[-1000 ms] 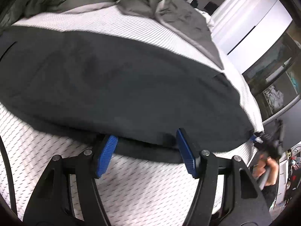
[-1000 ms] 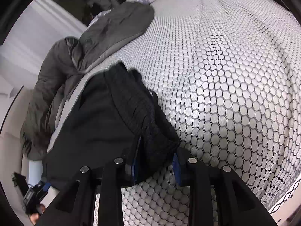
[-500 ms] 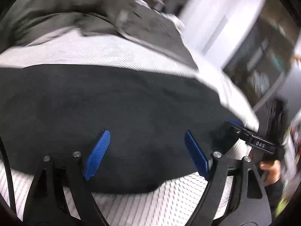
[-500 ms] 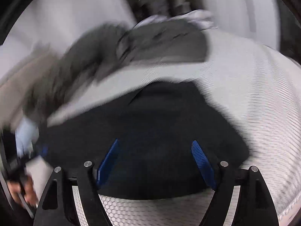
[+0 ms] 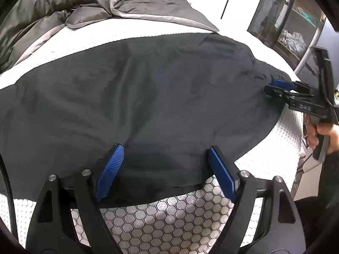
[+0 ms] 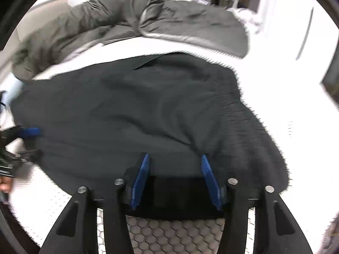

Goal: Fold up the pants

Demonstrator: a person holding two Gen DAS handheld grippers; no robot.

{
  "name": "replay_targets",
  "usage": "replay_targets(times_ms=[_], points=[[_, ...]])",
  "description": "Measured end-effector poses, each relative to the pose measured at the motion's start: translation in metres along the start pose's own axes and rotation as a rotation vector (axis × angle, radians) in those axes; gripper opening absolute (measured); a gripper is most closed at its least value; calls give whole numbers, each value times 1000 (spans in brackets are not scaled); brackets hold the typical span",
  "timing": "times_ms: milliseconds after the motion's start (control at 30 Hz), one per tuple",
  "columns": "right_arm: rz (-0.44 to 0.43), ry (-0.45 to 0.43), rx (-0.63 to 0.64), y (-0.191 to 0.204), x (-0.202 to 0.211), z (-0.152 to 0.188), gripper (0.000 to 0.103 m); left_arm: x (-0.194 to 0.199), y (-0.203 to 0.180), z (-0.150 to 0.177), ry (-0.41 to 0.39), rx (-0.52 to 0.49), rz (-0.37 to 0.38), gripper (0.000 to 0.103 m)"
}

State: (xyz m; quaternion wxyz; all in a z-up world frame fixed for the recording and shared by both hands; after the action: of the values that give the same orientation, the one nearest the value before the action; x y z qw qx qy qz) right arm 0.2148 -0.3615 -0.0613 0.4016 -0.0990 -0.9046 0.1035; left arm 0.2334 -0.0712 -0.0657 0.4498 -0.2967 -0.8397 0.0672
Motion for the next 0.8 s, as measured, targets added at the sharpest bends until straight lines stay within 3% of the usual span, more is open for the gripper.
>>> replay_targets(times_ms=[33, 100, 167, 300, 400, 433, 500, 533, 567, 633, 733, 800], points=[[-25, -29, -11, 0, 9, -1, 80, 4, 2, -6, -17, 14, 14, 80], [-83, -94, 5, 26, 24, -13, 84, 16, 4, -20, -73, 31, 55, 80], [-126, -104, 62, 64, 23, -28, 85, 22, 15, -35, -122, 32, 29, 81], [-213, 21, 123, 127, -20, -39, 85, -6, 57, -34, -19, 113, 36, 80], [-134, 29, 181, 131, -37, -38, 84, 1, 63, -29, -12, 95, 81, 80], [-42, 16, 180, 113, -37, -40, 85, 1, 64, -27, -3, 79, 72, 80], [273, -20, 184, 63, -44, -39, 85, 4, 67, -19, 1, 46, 63, 80], [369, -17, 165, 41, -48, -35, 93, 4, 66, -18, 5, 34, 58, 80], [401, 19, 90, 14, -55, -29, 95, 5, 66, -19, 6, 25, 52, 80], [268, 49, -39, -4, -56, -25, 95, 10, 66, -20, 5, 20, 39, 80], [319, -37, -47, -8, -26, -38, 95, 24, 60, -34, -33, 10, 67, 80], [270, -126, -66, 6, 1, -58, 95, 28, 61, -50, -65, -28, 36, 81]])
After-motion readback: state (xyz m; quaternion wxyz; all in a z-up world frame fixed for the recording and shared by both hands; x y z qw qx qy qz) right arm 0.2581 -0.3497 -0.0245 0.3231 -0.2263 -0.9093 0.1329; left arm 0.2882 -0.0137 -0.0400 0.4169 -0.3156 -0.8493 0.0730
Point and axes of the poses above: each gripper's, at about its wrist camera, not at the fingertips, and x roughly against the way its jaws point, y to its left, z to its underside, the point moved 6 cm from there along -x, roughly the way its jaws point, and after that the axes turned 12 degrees about z, right-handed, at the moved point
